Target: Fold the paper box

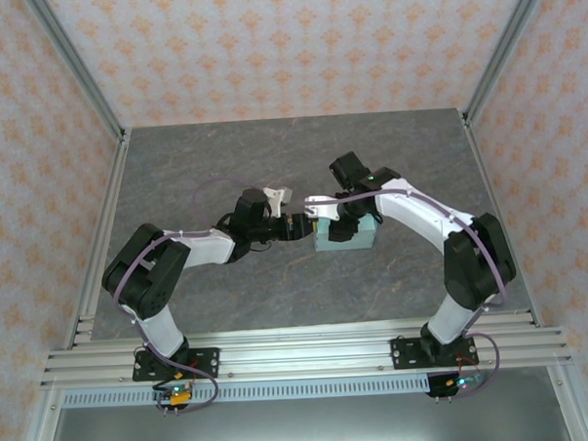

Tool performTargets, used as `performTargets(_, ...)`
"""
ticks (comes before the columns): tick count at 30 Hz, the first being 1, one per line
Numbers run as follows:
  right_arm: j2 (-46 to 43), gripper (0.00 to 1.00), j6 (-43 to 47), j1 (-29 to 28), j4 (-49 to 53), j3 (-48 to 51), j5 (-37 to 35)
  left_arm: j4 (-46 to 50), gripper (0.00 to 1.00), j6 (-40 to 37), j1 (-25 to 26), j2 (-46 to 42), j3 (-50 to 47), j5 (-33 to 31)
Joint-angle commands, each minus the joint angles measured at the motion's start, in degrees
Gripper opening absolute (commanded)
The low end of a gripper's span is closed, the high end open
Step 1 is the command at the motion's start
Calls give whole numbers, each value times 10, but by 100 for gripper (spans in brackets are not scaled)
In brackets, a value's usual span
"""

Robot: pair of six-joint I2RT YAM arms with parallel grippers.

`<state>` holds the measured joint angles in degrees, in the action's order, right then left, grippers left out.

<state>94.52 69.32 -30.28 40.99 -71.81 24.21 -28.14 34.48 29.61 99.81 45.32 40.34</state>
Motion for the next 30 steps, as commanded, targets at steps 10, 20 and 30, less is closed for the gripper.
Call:
performTargets(10,-45,44,26,-22,-102,61,-52,-4,69,-2,-12,14,-7,8)
performTargets(20,-6,38,28,-21,-95,51,-71,9,70,5,-34,-32,0,22)
performTargets(30,64,36,13,-3,10,-44,9,11,73,3,-59,-82,10,1)
